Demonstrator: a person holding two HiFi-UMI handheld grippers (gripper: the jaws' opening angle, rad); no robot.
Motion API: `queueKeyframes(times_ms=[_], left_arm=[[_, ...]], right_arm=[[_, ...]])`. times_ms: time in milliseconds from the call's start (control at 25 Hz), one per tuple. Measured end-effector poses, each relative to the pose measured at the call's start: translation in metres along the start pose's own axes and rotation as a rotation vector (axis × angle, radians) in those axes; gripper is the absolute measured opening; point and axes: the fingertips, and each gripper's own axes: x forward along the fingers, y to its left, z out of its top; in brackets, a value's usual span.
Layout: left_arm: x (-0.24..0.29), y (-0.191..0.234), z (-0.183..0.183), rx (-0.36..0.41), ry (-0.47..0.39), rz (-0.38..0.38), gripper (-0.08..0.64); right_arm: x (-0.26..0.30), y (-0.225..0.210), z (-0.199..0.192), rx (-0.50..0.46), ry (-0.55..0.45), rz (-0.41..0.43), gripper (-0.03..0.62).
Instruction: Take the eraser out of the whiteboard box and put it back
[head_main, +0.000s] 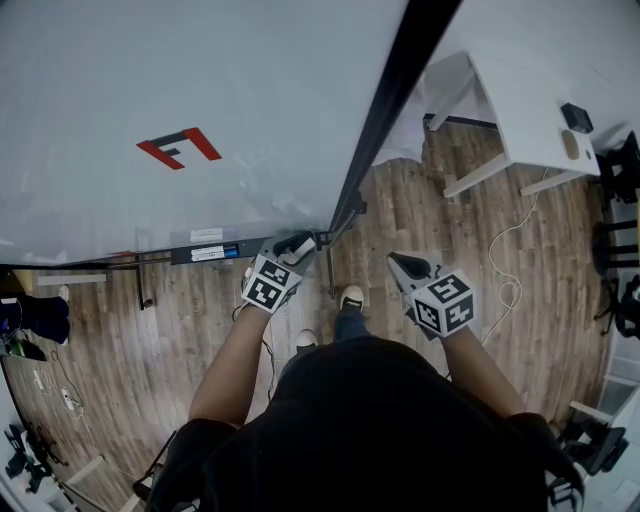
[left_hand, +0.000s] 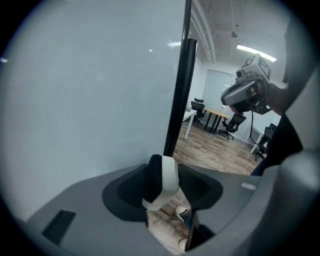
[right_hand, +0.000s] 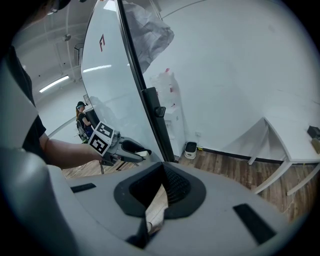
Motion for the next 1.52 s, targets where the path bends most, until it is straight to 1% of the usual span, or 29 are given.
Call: queueKeyframes(times_ms=[360, 640, 880, 1080, 1400, 1520], left_arm=[[0.002, 0.004, 0.001, -0.018, -0.003, 0.003, 0.192], [0.001, 0.002, 0.001, -0.028, -0.003, 0.002, 0.170], [0.002, 0.001, 0.000, -0.015, 0.002, 0.004, 0.161], [-0.004, -0.002, 0.008, -0.011, -0.008, 0.012, 0.156], [-0.019, -0.006, 0.020, 0.020, -0.044, 0.025, 0.153], [-0.029, -0.010, 0.027, 0.019, -0.065, 0.028, 0.153]], right_arm=[[-0.001, 0.000, -0.001, 0.009, -0.002, -0.004, -0.006], [-0.003, 0.001, -0.002, 0.011, -0.004, -0.005, -0.006], [-0.006, 0.001, -0.004, 0.012, -0.008, -0.010, -0.006], [-0.011, 0.002, -0.002, 0.011, -0.021, -0.015, -0.006], [-0.015, 0.011, 0.000, 0.002, -0.038, -0.005, -0.006], [-0.019, 0.015, 0.000, 0.001, -0.047, -0.005, -0.006]])
